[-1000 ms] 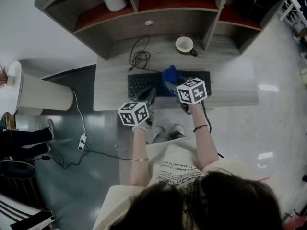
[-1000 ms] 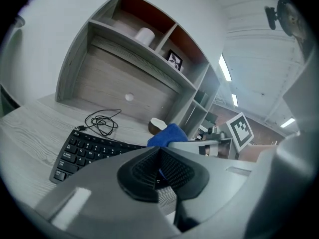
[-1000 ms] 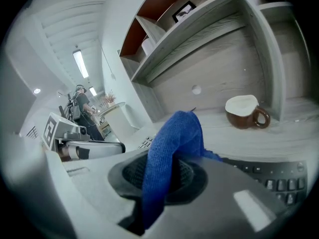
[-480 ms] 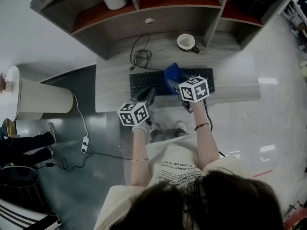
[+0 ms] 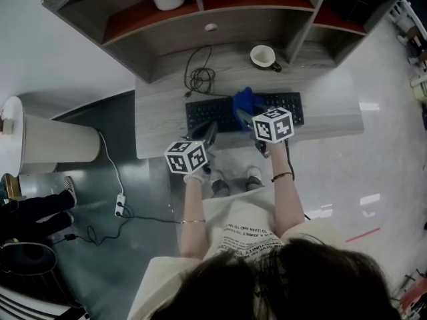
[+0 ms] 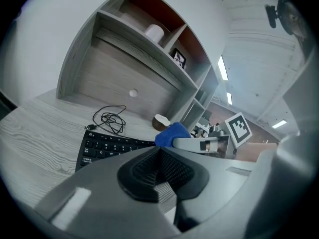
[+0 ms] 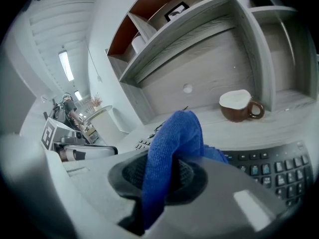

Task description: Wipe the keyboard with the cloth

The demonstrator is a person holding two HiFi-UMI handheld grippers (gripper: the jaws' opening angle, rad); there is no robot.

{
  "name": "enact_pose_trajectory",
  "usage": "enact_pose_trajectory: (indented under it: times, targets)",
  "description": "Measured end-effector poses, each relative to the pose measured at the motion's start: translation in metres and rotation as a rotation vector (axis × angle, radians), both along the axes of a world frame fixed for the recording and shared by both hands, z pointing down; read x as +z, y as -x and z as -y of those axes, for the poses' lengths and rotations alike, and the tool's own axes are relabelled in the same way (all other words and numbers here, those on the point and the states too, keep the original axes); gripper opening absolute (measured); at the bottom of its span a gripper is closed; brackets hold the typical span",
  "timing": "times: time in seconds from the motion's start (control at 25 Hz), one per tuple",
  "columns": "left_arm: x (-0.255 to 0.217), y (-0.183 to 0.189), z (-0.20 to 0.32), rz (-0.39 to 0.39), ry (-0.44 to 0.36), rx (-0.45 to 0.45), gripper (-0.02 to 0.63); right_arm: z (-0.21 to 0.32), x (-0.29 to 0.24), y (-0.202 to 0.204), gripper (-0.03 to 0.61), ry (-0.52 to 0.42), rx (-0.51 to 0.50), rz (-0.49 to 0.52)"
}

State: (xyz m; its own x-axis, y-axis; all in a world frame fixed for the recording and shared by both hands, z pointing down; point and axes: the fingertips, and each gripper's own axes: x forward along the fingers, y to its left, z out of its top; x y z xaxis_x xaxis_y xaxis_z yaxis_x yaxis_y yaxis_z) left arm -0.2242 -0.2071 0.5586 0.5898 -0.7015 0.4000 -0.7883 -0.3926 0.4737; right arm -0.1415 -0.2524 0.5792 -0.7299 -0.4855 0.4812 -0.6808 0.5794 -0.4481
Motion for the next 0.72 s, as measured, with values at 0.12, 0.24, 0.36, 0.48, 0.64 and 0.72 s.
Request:
enact_pose_trajectory:
  times: [0.12, 0.24, 0.36, 0.48, 0.64, 0.72]
  targets:
    - [-0.001, 0.005, 0.001, -0.004, -0.002, 0.016, 0.002, -0.001, 0.000, 0.005, 0.058, -0.001, 0.012, -0.004]
    - [-0.001, 0.009, 0.000, -0.003, -0.002, 0.035, 0.002, -0.002, -0.001, 0.010, 0.058, -0.003, 0.025, -0.004]
    - [-0.001, 0.015, 0.001, -0.002, -0.002, 0.046, 0.002, -0.002, -0.002, 0.016, 0.058, -0.005, 0.035, -0.004]
    - [-0.002, 0.020, 0.000, -0.002, -0.005, 0.055, 0.002, -0.003, -0.002, 0.021, 0.058, -0.007, 0.045, -0.004]
    - [-0.002, 0.027, -0.001, 0.000, -0.003, 0.069, 0.002, -0.004, -0.002, 0.027, 0.058, -0.007, 0.061, -0.001]
    - [-0.001, 0.030, -0.001, 0.000, -0.002, 0.075, 0.002, -0.005, -0.002, 0.030, 0.058, -0.007, 0.068, 0.000]
